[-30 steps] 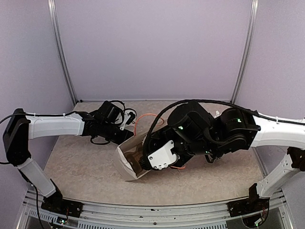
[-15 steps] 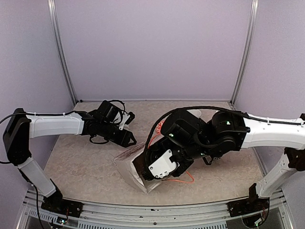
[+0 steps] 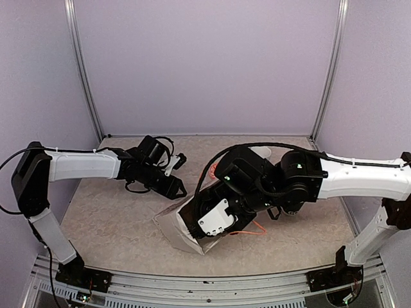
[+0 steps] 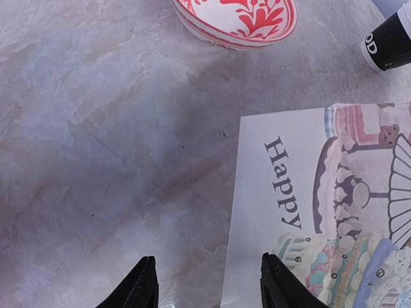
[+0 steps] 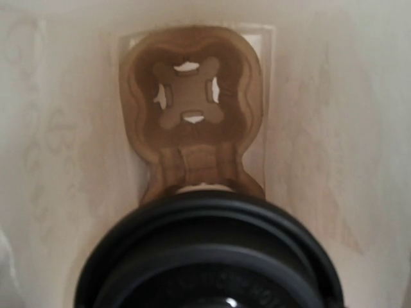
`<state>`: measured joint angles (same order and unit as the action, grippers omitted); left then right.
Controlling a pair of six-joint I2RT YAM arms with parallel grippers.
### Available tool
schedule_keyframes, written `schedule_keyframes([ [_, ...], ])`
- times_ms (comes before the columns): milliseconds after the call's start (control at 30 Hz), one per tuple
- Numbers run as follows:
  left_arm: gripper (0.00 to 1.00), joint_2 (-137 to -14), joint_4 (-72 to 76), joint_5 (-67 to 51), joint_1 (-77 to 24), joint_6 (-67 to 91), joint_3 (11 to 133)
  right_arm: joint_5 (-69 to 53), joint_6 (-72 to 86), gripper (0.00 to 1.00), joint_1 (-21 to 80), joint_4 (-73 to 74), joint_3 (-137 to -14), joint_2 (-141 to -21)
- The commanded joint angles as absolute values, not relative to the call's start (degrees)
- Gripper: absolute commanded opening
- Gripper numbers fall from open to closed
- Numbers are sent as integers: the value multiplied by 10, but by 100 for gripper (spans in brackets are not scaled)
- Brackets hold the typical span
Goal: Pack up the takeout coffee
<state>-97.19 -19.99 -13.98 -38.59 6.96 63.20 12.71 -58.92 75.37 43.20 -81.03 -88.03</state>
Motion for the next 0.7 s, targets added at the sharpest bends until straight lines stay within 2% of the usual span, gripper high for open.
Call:
schedule_keyframes([
  [0,54,-955,-222,-132,-383,56,661,113,-577,48,764,448,-840,-887],
  [300,56,-885,-262,-77,-376,74,664,67,-547,49,792,515,-913,-915],
  [567,56,-855,-265,-66,-364,72,641,12,-501,49,829,517,-1006,-989],
  [667,56,-848,-267,-63,-364,74,638,20,-497,48,831,515,-1004,-991],
])
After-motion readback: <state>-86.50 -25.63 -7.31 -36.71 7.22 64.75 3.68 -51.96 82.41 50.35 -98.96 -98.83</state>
